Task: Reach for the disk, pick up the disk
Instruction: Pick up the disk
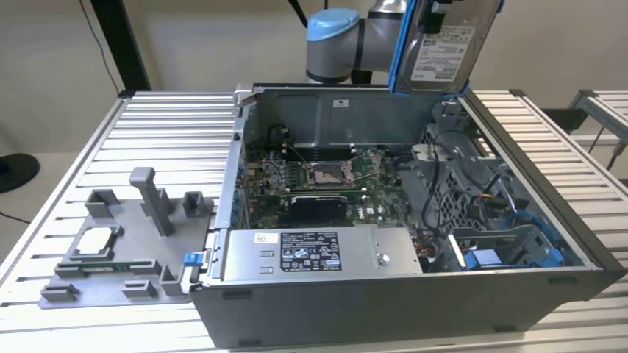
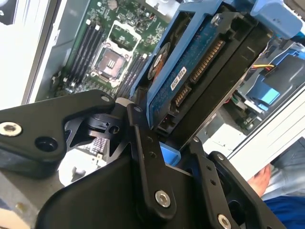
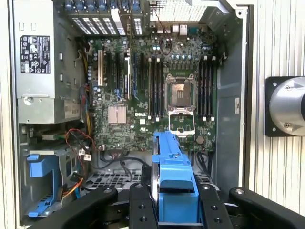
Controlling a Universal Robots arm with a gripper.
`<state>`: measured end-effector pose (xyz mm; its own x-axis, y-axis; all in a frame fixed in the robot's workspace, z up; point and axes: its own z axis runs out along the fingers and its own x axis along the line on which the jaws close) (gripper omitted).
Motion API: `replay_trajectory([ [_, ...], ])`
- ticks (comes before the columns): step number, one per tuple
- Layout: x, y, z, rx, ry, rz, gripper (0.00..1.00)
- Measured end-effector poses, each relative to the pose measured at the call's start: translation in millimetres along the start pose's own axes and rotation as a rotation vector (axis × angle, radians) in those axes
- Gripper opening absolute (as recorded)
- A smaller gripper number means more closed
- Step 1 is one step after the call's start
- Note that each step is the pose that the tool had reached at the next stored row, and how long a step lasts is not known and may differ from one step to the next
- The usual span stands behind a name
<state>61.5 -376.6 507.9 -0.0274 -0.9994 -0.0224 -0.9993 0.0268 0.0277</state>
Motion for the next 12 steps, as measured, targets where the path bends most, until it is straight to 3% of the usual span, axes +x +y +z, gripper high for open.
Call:
replay_trajectory([
  [6, -0.4, -12.6, -0.3, -0.0048, 0.0002, 0.0, 0.0],
  [12, -0.4, -15.0, -0.4, -0.0054, 0.0003, 0.0, 0.0],
])
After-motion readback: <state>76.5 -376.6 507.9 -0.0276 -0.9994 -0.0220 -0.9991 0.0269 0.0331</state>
